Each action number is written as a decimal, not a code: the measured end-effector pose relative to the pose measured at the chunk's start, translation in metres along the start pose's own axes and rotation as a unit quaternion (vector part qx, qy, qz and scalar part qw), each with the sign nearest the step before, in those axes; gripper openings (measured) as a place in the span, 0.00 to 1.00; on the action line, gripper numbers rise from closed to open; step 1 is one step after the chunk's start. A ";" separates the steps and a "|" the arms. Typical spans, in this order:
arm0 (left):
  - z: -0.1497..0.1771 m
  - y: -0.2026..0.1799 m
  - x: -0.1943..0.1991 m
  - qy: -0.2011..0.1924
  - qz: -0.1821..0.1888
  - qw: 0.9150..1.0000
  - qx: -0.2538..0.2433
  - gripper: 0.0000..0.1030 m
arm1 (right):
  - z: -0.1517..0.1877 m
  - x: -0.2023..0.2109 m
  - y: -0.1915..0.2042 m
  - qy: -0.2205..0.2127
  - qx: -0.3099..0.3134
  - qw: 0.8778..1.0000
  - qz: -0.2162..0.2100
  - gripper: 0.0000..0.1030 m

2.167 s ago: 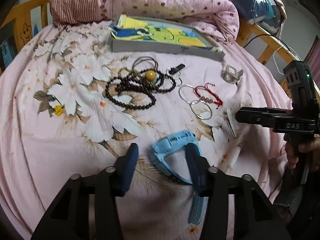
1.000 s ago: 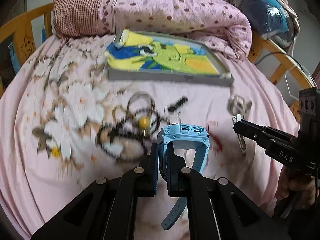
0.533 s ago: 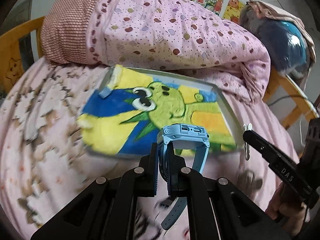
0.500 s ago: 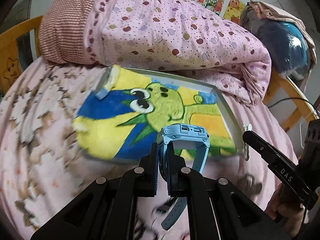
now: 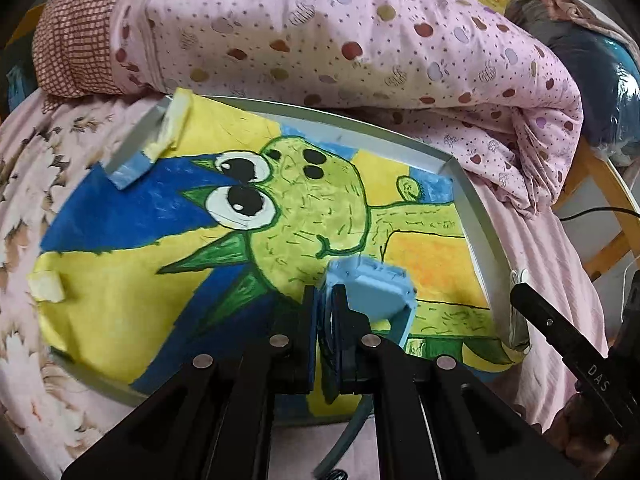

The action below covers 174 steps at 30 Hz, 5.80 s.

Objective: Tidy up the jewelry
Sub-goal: 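Carry the smartwatch and hair clip into the grey tray and release both, then move the right tool toward the grey square buckle, then grasp the grey square buckle with the right tool while the left tool grasps a silver ring, then place the buckle and silver ring into the grey tray and open both tools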

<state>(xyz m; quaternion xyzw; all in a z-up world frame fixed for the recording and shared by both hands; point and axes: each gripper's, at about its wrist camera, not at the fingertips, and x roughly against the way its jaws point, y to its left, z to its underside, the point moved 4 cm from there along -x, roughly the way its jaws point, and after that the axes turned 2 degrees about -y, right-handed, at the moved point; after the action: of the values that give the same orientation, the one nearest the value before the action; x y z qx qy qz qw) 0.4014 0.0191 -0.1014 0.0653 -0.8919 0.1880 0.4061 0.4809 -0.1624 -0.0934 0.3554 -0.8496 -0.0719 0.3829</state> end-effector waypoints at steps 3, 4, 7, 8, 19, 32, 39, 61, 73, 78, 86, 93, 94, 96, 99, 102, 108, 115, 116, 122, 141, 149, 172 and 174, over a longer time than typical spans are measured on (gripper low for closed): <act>0.000 -0.004 0.000 -0.004 -0.002 1.000 -0.013 0.04 | 0.002 -0.003 0.001 0.010 0.004 1.000 0.009 0.14; 0.000 -0.005 -0.001 -0.003 -0.004 1.000 -0.018 0.04 | 0.001 -0.003 0.001 0.012 0.004 1.000 0.010 0.14; 0.000 -0.004 0.000 -0.002 -0.002 1.000 -0.018 0.05 | 0.002 -0.002 -0.001 0.015 0.002 1.000 0.013 0.23; 0.000 -0.004 -0.001 -0.001 0.000 1.000 -0.017 0.05 | 0.002 -0.001 -0.001 0.015 0.000 1.000 0.013 0.27; -0.007 -0.002 0.049 -0.049 0.017 0.999 -0.005 0.58 | -0.017 0.046 0.010 -0.063 0.020 0.997 0.035 0.63; -0.001 -0.016 0.156 -0.156 -0.007 0.987 -0.039 0.91 | -0.019 0.143 0.051 -0.182 0.066 0.980 0.047 1.00; 0.019 -0.015 0.208 -0.201 -0.008 0.979 -0.027 0.99 | 0.004 0.190 0.070 -0.207 0.082 0.973 0.055 1.00; 0.130 -0.006 0.257 -0.164 0.021 0.983 -0.080 0.99 | 0.094 0.227 0.073 -0.051 0.052 0.994 0.076 1.00; 0.184 -0.010 0.199 -0.034 0.042 0.992 -0.111 0.99 | 0.110 0.182 0.053 0.023 0.083 0.994 0.067 1.00; 0.192 -0.009 0.179 -0.001 0.048 0.993 -0.109 0.98 | 0.095 0.157 0.035 0.029 0.065 0.997 0.033 1.00; 0.189 -0.013 0.156 0.027 0.055 0.991 -0.117 0.88 | 0.087 0.116 0.035 0.044 0.110 0.993 0.017 1.00; 0.193 -0.013 0.130 0.072 0.057 0.989 -0.112 0.63 | 0.090 0.088 0.028 0.061 0.128 0.990 0.021 1.00; 0.193 -0.012 0.126 0.080 0.057 0.989 -0.109 0.61 | 0.091 0.085 0.026 0.063 0.128 0.990 0.021 1.00; 0.194 -0.011 0.120 0.088 0.057 0.989 -0.106 0.54 | 0.090 0.079 0.024 0.065 0.128 0.989 0.022 1.00; 0.194 -0.013 0.117 0.090 0.060 0.988 -0.112 0.52 | 0.088 0.070 0.022 0.066 0.132 0.989 0.022 1.00; 0.195 -0.016 0.114 0.093 0.061 0.986 -0.121 0.52 | 0.088 0.061 0.019 0.070 0.133 0.988 0.023 1.00; 0.194 -0.017 0.107 0.095 0.039 0.985 -0.140 0.35 | 0.094 0.042 0.016 0.094 0.125 0.988 0.005 1.00; 0.193 -0.015 0.104 0.105 0.046 0.985 -0.132 0.22 | 0.106 0.035 0.028 0.117 0.141 0.983 -0.015 0.87; 0.193 -0.015 0.104 0.104 0.046 0.985 -0.132 0.22 | 0.107 0.035 0.030 0.118 0.146 0.982 -0.014 0.85; 0.191 -0.013 0.103 0.107 0.048 0.986 -0.118 0.05 | 0.113 0.036 0.038 0.128 0.159 0.979 -0.007 0.67; 0.160 -0.015 0.160 0.031 0.032 0.993 -0.108 0.00 | 0.118 0.066 0.095 0.099 0.169 0.977 -0.086 0.58; 0.129 -0.028 0.172 -0.001 0.036 0.992 -0.121 0.00 | 0.090 0.076 0.090 0.028 0.147 0.986 -0.079 0.58; -0.028 -0.061 0.102 -0.087 0.024 0.989 -0.119 0.00 | -0.002 0.016 0.020 -0.046 0.073 0.996 -0.035 0.58; -0.030 -0.057 0.087 -0.079 0.021 0.991 -0.110 0.00 | 0.000 0.006 0.017 -0.034 0.074 0.996 -0.033 0.58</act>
<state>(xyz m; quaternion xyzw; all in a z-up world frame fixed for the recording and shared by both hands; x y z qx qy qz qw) 0.3802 -0.0180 -0.0020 0.0161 -0.9375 0.0916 0.3353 0.4691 -0.1538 -0.0832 0.4078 -0.8532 -0.0334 0.3236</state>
